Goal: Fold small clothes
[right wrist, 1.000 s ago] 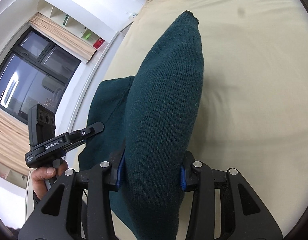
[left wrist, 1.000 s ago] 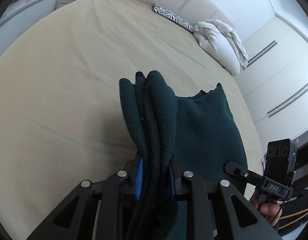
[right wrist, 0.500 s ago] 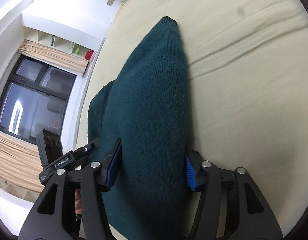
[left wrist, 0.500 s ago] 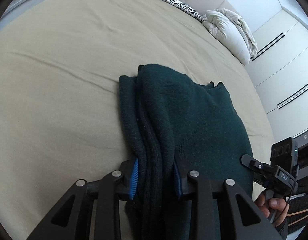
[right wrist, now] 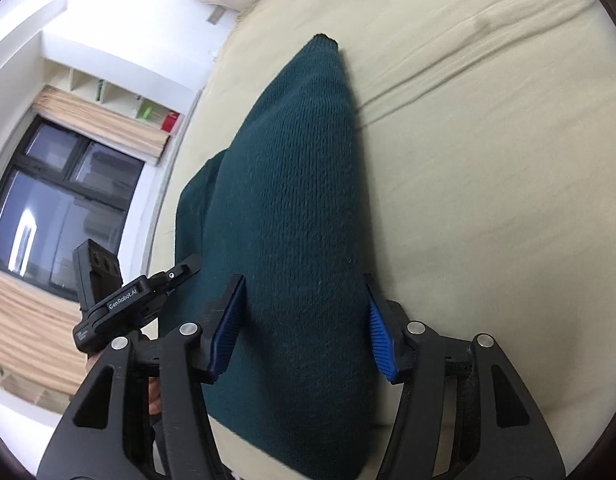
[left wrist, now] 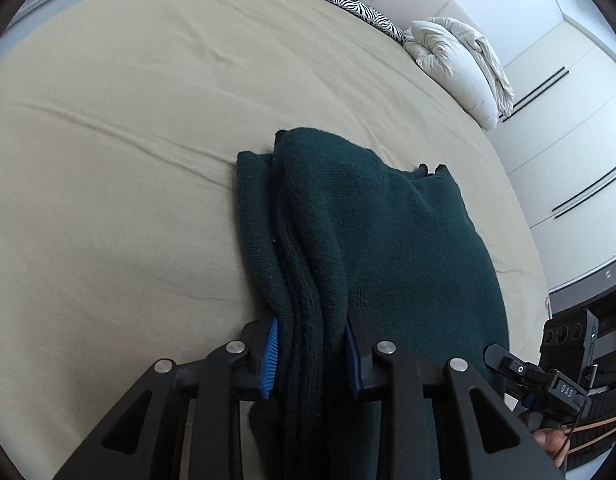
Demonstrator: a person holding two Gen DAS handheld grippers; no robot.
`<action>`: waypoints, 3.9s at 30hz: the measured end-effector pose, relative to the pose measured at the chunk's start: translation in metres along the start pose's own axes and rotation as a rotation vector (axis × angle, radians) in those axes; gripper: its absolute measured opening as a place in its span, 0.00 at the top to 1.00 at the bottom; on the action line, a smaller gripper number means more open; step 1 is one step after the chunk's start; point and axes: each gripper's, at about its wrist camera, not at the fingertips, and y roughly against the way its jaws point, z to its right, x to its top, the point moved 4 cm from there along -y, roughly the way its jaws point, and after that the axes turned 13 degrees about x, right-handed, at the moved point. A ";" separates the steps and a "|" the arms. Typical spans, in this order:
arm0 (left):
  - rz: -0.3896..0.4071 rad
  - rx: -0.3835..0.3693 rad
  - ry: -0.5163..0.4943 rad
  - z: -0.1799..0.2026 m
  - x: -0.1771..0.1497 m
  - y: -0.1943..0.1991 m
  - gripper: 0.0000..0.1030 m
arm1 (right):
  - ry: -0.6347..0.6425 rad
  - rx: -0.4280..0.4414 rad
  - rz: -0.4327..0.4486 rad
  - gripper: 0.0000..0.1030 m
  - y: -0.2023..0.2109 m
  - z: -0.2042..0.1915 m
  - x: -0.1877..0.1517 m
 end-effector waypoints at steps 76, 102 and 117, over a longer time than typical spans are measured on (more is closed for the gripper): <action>0.343 0.488 -0.110 0.056 -0.058 0.144 0.00 | 0.475 -0.607 0.264 0.00 0.076 -0.138 -0.047; 0.295 0.545 -0.082 0.030 -0.065 0.129 0.00 | 0.477 -0.653 0.164 0.00 0.044 -0.122 -0.059; 0.283 0.536 -0.081 0.026 -0.067 0.127 0.00 | 0.474 -0.657 0.150 0.00 0.038 -0.121 -0.059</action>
